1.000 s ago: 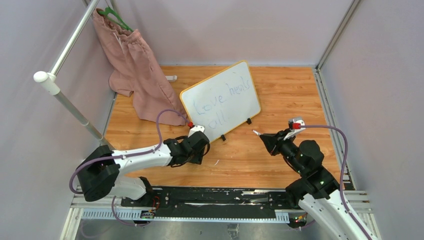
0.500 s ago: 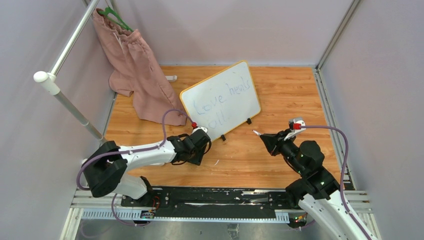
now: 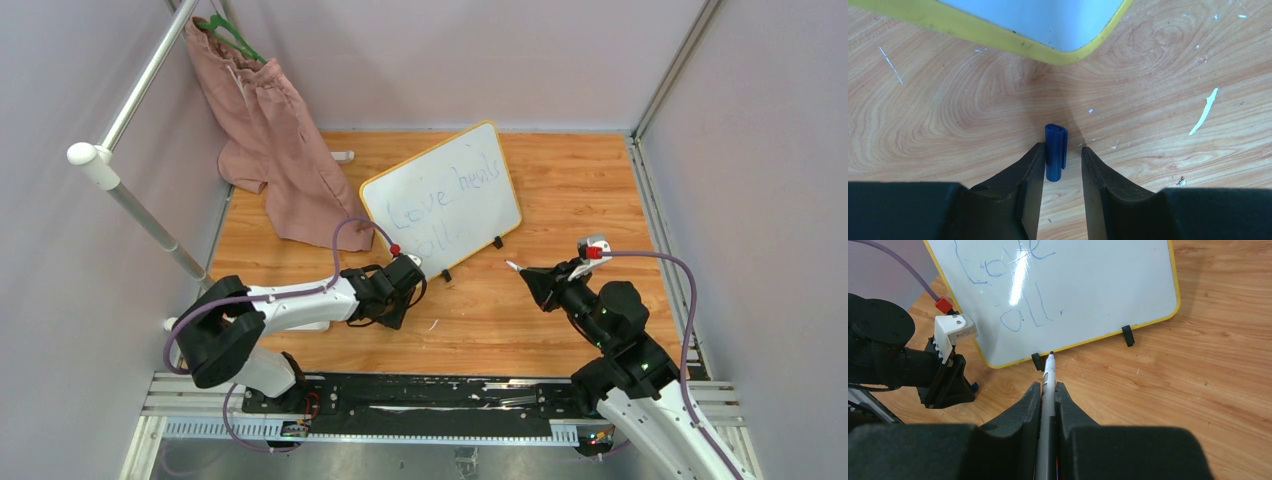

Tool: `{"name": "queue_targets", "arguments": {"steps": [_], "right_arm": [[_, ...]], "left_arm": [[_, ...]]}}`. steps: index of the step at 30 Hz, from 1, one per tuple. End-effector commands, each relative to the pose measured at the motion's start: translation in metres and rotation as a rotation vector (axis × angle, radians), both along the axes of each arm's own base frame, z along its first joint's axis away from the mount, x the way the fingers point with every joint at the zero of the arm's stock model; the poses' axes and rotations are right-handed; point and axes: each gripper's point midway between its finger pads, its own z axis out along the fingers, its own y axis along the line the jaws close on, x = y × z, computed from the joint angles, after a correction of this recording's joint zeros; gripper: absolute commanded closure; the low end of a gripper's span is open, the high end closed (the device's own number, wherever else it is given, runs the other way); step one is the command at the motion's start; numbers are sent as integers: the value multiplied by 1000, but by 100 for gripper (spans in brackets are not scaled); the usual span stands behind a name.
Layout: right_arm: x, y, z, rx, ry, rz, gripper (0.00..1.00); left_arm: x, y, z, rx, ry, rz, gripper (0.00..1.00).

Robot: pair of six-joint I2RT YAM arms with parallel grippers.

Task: Write a sentence on the whiteboard
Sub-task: Close the whiteboard marker at the center of the board.

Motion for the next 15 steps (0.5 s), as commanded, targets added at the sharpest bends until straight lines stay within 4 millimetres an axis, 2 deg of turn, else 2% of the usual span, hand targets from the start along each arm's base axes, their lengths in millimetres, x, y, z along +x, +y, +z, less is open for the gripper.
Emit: {"name": "queue_targets", "arguments": {"steps": [1,6,11,14,15], "right_arm": [[3,-6,2,-10,-21,-27,100],[3,-6,2,-10,-20,-28,100],[2,-6,3,-9,-22,-25,100],[2,-5,5,-9,-21,-22,100],[2,-5,7,-8,-21,-22,100]], "left_arm": [[-1,-1,-8,2,32,-6,65],[-1,2,-11,-1,38,-1,72],[-3,4,-14,-1,42,7,87],[-2,2,-4,-28,28,21,100],[-1,0,4,-54,16,24,100]]}}
